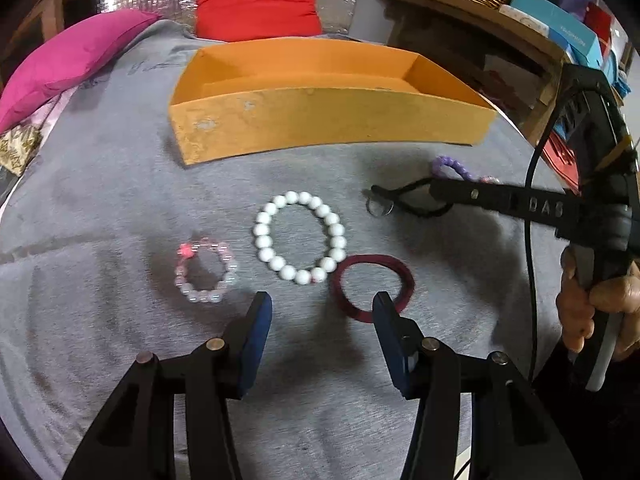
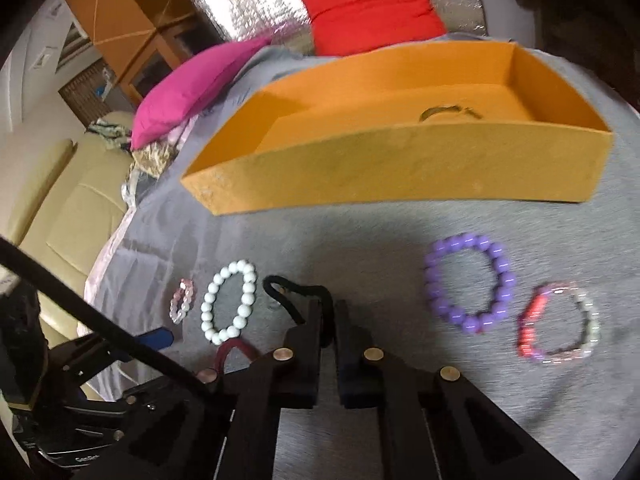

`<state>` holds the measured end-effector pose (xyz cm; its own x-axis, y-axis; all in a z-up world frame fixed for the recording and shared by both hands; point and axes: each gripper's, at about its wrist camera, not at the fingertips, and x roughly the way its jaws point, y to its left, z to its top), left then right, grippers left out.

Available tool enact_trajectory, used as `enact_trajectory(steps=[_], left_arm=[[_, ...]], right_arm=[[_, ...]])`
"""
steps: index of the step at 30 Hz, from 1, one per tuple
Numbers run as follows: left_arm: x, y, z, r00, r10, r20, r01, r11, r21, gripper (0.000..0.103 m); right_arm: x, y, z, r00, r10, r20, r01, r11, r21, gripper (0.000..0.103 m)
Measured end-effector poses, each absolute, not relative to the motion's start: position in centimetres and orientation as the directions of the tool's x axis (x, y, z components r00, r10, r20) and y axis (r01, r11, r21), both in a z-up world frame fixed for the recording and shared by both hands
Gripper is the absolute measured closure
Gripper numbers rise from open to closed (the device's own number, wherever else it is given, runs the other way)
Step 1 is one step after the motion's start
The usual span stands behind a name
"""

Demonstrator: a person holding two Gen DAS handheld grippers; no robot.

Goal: Organize jewelry
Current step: 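Grasp the dark red hair tie with the left tool while the right tool grasps the black cord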

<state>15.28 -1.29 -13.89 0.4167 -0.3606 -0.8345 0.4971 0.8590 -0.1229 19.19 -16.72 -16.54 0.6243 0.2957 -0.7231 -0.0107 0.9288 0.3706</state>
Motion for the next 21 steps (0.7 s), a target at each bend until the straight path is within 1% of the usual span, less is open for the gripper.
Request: enact_trajectory(steps=[3, 6, 8, 14, 15, 16, 17, 18, 19, 20, 21], left_arm=[[15.3, -2.1, -14.2, 0.402, -0.363, -0.841, 0.506, 0.853, -0.126, 0.049], [15.6, -2.5, -14.6, 0.384, -0.364, -0.849, 0.494, 0.857, -0.144, 0.044], [15.7, -2.8, -14.9, 0.368, -0.375, -0.851, 0.491, 0.856, -0.165, 0.044], [16.2, -3.8, -15.4, 0.38, -0.385, -0.841, 0.492, 0.854, -0.169, 0.044], [16.2, -4.0, -15.5, 0.382, -0.389, -0.839, 0.496, 0.852, -0.169, 0.05], [16.3, -4.2, -15.5, 0.386, -0.386, -0.838, 0.499, 0.851, -0.162, 0.06], [16.4, -4.4, -15.6, 0.393, -0.376, -0.839, 0.498, 0.854, -0.149, 0.065], [16.4, -4.5, -15.6, 0.402, -0.366, -0.839, 0.495, 0.858, -0.136, 0.075], [16.4, -4.4, -15.6, 0.407, -0.368, -0.836, 0.494, 0.859, -0.137, 0.088], [16.5, -4.3, -15.5, 0.402, -0.38, -0.833, 0.493, 0.857, -0.152, 0.094], [16.6, -4.2, -15.5, 0.396, -0.393, -0.83, 0.492, 0.854, -0.17, 0.096]], right_arm=[[19.0, -18.2, -16.4, 0.631, 0.283, -0.722, 0.023, 0.924, 0.382, 0.097], [18.9, -19.5, -16.8, 0.619, 0.282, -0.733, 0.048, 0.918, 0.394, 0.097], [18.8, -20.0, -17.2, 0.603, 0.292, -0.742, 0.052, 0.914, 0.402, 0.097], [18.3, -20.7, -17.8, 0.584, 0.312, -0.749, 0.06, 0.904, 0.423, 0.097], [18.3, -20.7, -17.9, 0.583, 0.313, -0.75, 0.059, 0.904, 0.424, 0.097], [18.2, -20.7, -17.9, 0.581, 0.314, -0.751, 0.058, 0.904, 0.424, 0.097], [18.2, -20.6, -18.0, 0.58, 0.314, -0.751, 0.058, 0.904, 0.423, 0.097], [18.1, -20.6, -18.0, 0.579, 0.315, -0.752, 0.056, 0.905, 0.422, 0.097], [18.1, -20.5, -18.0, 0.579, 0.315, -0.752, 0.055, 0.905, 0.422, 0.097], [18.0, -20.5, -18.0, 0.579, 0.317, -0.752, 0.054, 0.905, 0.423, 0.097], [18.0, -20.5, -18.0, 0.579, 0.318, -0.751, 0.054, 0.904, 0.424, 0.097]])
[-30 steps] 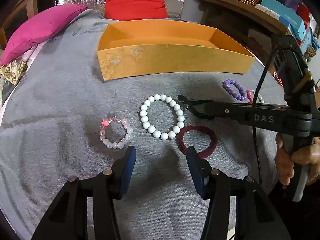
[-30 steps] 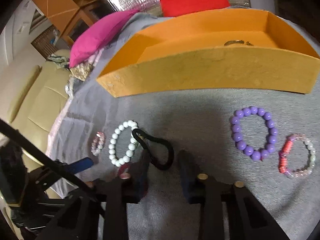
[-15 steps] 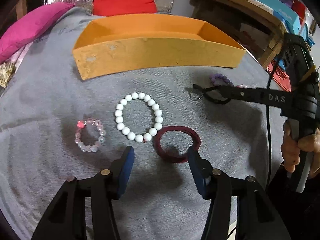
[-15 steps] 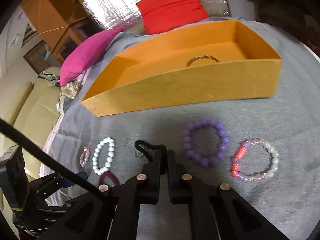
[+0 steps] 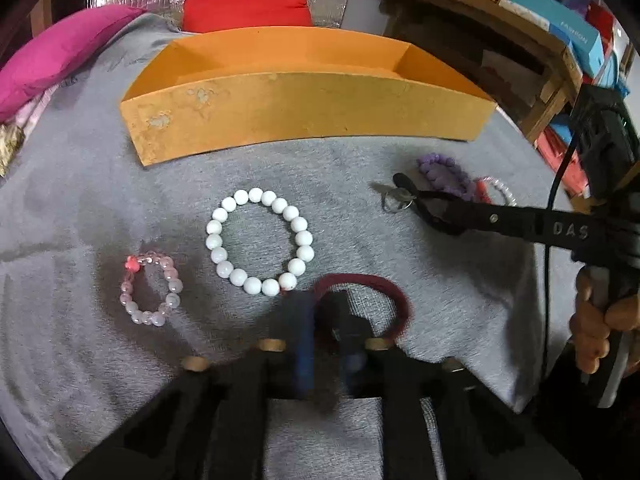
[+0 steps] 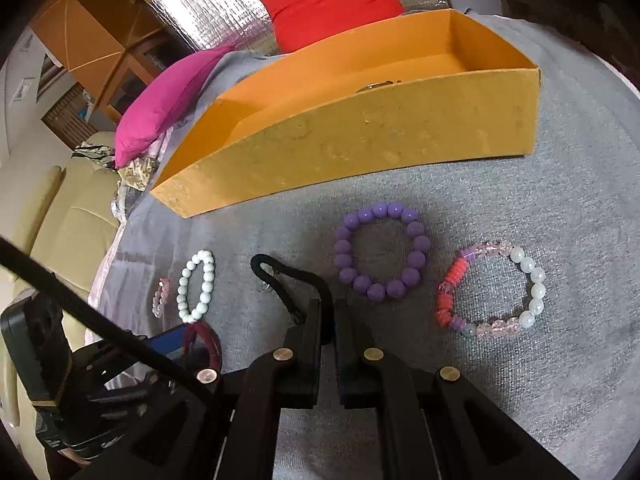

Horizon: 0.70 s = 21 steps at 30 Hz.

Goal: Organize jewelry
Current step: 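Grasp the dark red hair tie with the left tool while the right tool grasps the black cord, then carry the hair tie into the tray and open the left tool while the right tool carries the cord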

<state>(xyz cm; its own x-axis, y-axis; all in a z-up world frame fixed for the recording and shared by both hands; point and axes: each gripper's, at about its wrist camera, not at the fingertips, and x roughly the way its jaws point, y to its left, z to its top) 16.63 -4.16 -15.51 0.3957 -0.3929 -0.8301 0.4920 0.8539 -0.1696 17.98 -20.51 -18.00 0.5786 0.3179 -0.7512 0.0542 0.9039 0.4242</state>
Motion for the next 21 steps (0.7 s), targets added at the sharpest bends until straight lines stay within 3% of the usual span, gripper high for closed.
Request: enact_trajectory(steps=[14, 21], left_arm=[[15.8, -2.7, -12.0, 0.491, -0.478, -0.728, 0.533, 0.826, -0.183, 0.097], [16.8, -1.4, -10.7, 0.575, -0.413, -0.706, 0.463, 0.876, -0.135, 0.097]], right_arm=[[17.2, -20.6, -15.8, 0.652, 0.352, -0.671, -0.005, 0.887, 0.461, 0.097], [16.4, -20.3, -13.8, 0.716, 0.383, -0.583, -0.071, 0.872, 0.485, 0.097]])
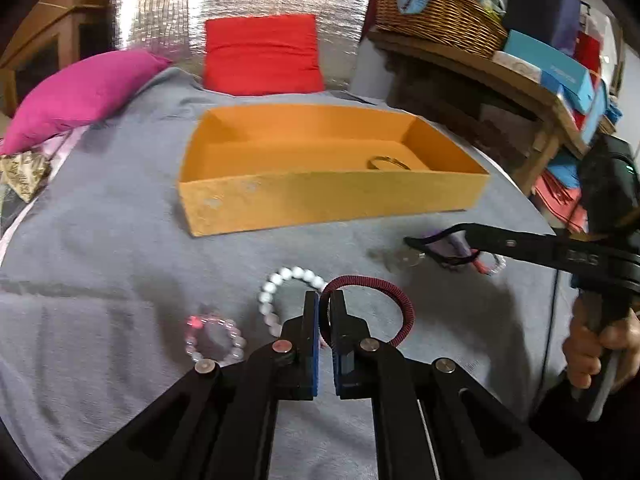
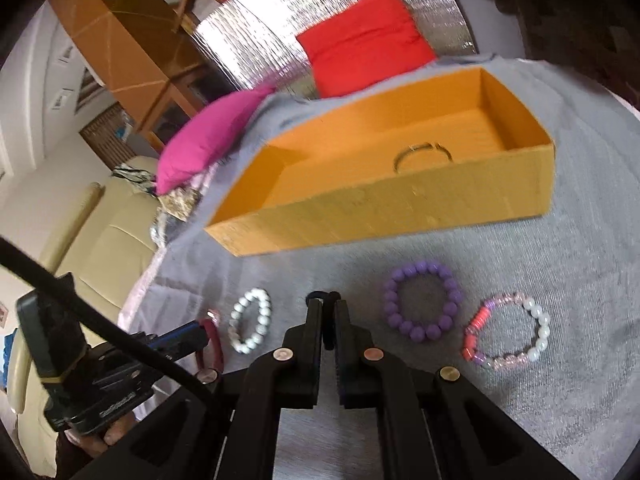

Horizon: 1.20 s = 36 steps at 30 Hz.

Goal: Organize jewelry
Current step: 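Carry the hair tie into the tray and open the left tool while the right tool carries the cord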

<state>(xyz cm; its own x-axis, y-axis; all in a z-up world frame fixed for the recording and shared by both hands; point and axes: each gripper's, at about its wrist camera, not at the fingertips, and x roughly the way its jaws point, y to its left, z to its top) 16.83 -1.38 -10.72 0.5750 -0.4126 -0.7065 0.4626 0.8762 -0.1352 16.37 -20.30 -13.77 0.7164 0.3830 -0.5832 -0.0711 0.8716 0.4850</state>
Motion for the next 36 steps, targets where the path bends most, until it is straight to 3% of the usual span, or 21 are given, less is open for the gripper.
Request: enact_trajectory(steps=[8, 16, 27, 36], left_arm=[[17.7, -1.2, -9.6, 0.625, -0.392, -0.675, 0.419, 0.898, -0.134, 0.097], [18.4, -1.9, -8.3, 0.701, -0.342, -0.625, 0.364, 0.926, -0.1, 0.097], [19.4, -2.7, -8.5, 0.741, -0.218, -0.635, 0.275, 0.961, -0.009, 0.097], [19.7, -2.9, -8.1, 0.762, -0.19, -0.619, 0.256, 0.967, 0.017, 0.097]], right_arm=[[15.7, -20.1, -12.0, 0.77, 0.389, -0.506, -0.099, 0.855, 0.508, 0.097], [15.6, -20.4, -11.4, 0.792, 0.373, -0.483, -0.08, 0.848, 0.523, 0.097], [15.2, -21.3, -11.3, 0.803, 0.356, -0.478, -0.06, 0.846, 0.529, 0.097], [15.2, -21.2, -10.5, 0.822, 0.345, -0.452, -0.066, 0.847, 0.527, 0.097]])
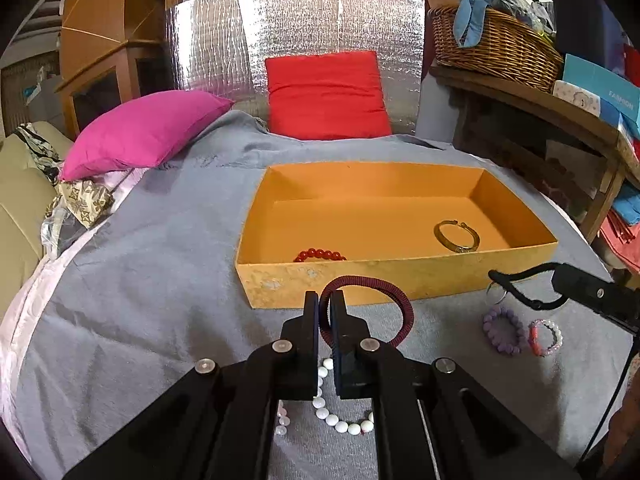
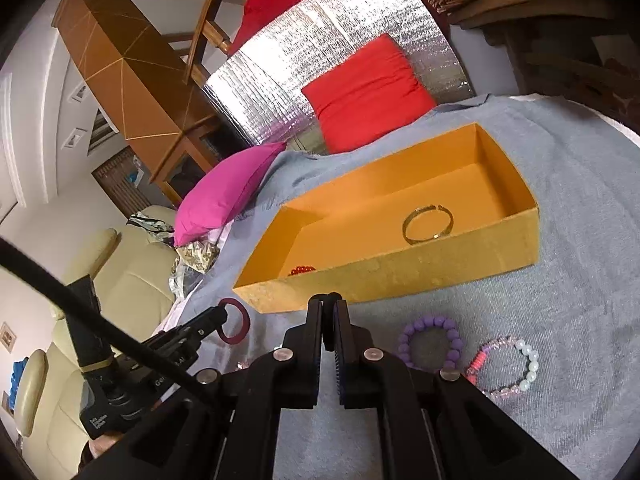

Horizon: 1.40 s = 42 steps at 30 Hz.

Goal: Organize jewelry
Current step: 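Carry the hair tie into the tray and open the left tool while the right tool carries the cord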

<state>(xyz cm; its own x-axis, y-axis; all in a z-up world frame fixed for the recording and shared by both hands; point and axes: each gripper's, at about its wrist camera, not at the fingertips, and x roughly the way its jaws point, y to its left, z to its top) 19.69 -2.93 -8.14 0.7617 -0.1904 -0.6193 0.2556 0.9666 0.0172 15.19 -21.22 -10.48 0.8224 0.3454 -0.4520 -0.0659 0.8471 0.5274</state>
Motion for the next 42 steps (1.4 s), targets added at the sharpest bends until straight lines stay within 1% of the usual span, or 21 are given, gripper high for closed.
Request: enact_trajectory(steps=[12, 17, 23, 26, 28, 33, 37, 42], left_arm=[[20.5, -3.3, -8.0, 0.765, -0.188, -0.616, 0.255, 0.967, 0.021, 0.097], [21.0, -3.6, -7.7, 0.768, -0.2, -0.609, 0.265, 0.964, 0.018, 0.097], [23.1, -2.9, -6.0, 0.772, -0.232, -0.592, 0.244, 0.968, -0.06, 0.097], [24.2, -3.2, -5.4, 0.769, -0.256, -0.586, 0.248, 0.964, -0.096, 0.097], [25.3, -4.1, -5.2, 0.769, -0.254, -0.587, 0.254, 0.964, -0.083, 0.097], [27.8, -6.6, -6.4, 0.728, -0.271, -0.63, 0.29, 0.954, -0.075, 0.097], [29.1, -8.0, -8.4, 0.674, -0.264, -0.689, 0.307, 0.95, -0.064, 0.097], [30.1, -8.7, -9.0, 0.659, -0.267, -0.703, 0.309, 0.948, -0.07, 0.097]], right_arm=[[17.2, -22.2, -8.3, 0.875, 0.299, -0.38, -0.056, 0.844, 0.534, 0.097], [18.5, -22.5, -8.3, 0.883, 0.287, -0.372, -0.041, 0.835, 0.549, 0.097], [20.8, -24.0, -8.5, 0.895, 0.266, -0.358, -0.002, 0.805, 0.593, 0.097], [22.1, -24.7, -8.7, 0.897, 0.249, -0.365, 0.026, 0.795, 0.606, 0.097], [23.0, -25.1, -9.2, 0.892, 0.256, -0.373, 0.038, 0.779, 0.626, 0.097], [24.9, -24.1, -9.9, 0.874, 0.247, -0.419, 0.055, 0.805, 0.591, 0.097], [25.8, -23.2, -10.7, 0.859, 0.241, -0.452, 0.066, 0.823, 0.564, 0.097], [26.7, -22.4, -11.4, 0.843, 0.24, -0.482, 0.073, 0.836, 0.543, 0.097]])
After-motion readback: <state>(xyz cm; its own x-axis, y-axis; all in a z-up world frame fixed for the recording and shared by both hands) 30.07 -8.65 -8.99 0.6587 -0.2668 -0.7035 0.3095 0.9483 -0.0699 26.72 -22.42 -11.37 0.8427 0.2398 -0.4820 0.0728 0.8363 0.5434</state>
